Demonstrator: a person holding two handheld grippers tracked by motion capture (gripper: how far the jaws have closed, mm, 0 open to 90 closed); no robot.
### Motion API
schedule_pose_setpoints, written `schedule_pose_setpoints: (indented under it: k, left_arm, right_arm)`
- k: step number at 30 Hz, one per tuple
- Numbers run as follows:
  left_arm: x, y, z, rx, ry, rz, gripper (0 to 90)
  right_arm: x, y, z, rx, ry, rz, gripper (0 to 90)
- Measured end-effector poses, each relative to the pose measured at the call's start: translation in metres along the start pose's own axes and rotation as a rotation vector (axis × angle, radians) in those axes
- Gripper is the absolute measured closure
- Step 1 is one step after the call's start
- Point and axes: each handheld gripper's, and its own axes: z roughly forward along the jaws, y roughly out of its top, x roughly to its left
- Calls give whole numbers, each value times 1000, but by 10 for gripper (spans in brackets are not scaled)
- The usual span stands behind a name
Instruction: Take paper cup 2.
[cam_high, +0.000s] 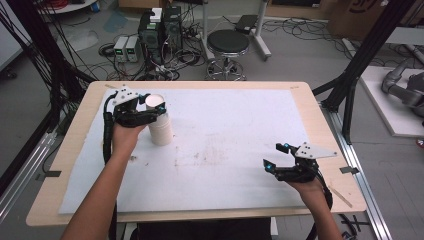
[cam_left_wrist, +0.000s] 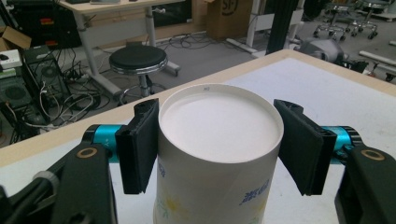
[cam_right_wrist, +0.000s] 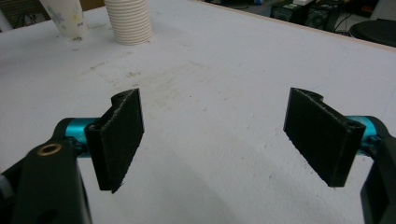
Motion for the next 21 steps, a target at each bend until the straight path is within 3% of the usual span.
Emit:
schedule_pose_setpoints:
  k: [10,21]
  left_arm:
    - [-5,25,-12,-43,-5,41,351]
    - [-18,58,-32,-139,-31,86,356]
  right_arm:
    - [1,1,0,-3,1,-2,207]
    - [2,2,-2,-5,2,6,207]
